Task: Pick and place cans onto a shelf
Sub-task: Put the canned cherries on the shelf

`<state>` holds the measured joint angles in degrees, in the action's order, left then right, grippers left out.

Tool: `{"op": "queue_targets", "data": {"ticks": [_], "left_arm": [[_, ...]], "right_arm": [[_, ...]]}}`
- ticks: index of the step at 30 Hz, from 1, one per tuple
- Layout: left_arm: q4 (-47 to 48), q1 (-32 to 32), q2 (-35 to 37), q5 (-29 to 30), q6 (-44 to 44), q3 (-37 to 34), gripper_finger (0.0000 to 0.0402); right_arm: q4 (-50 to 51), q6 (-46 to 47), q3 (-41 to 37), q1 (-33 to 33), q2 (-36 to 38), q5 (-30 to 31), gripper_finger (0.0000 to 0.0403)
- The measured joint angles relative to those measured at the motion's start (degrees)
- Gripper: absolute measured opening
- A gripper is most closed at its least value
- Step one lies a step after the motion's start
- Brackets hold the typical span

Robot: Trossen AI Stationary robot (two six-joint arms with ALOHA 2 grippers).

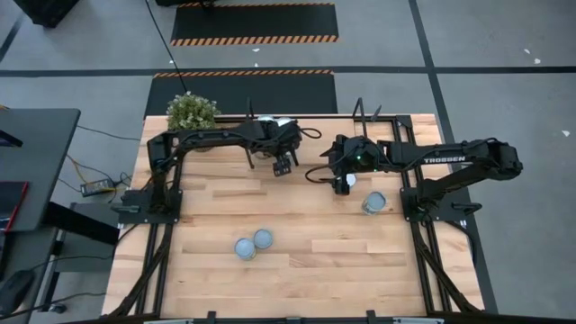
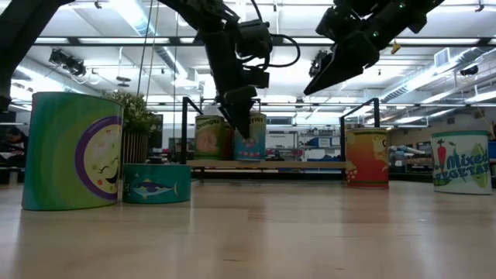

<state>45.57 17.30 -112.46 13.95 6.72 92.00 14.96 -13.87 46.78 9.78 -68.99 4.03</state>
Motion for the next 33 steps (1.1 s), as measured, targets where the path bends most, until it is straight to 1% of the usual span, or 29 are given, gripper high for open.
{"op": "queue_targets", "data": {"ticks": [5,7,12,15,19,24,26,28,33], "left_arm": [[1.02,-0.45,-0.02,1.85,0.04,3.33,0.0354],[1.65,-0.48,-0.02,3.43,0.04,4.32,0.0354],[2.76,-0.50,-0.02,6.54,-0.39,4.75,0.0354],[4.49,-0.98,0.13,8.02,-1.44,4.75,0.0354],[6.68,-2.72,1.47,7.90,-1.59,4.80,0.0354],[8.67,-5.71,4.47,7.77,-1.63,4.84,0.0354],[9.75,-6.93,6.20,8.34,-2.01,4.86,0.0351],[11.27,-7.91,8.37,8.26,-2.45,4.84,0.0343],[12.22,-10.12,13.46,6.32,-3.23,4.84,0.0318]], "right_arm": [[-0.10,-0.15,0.00,0.02,0.00,-0.50,0.0377],[-0.11,-0.10,0.00,0.00,0.00,-0.66,0.0377],[-0.15,0.00,0.00,-0.11,0.00,-0.63,0.0377],[-1.05,-0.19,0.00,-0.10,-0.02,0.83,0.0377],[-5.42,-0.22,0.02,0.98,-1.42,1.12,0.0377],[-13.73,-1.25,0.05,2.70,-7.32,0.94,0.0377],[-17.22,-2.33,0.01,3.62,-10.35,2.40,0.0377],[-20.06,-3.86,0.02,4.81,-12.93,5.69,0.0377],[-25.57,-6.22,0.04,8.34,-17.59,11.29,0.0377]]}}
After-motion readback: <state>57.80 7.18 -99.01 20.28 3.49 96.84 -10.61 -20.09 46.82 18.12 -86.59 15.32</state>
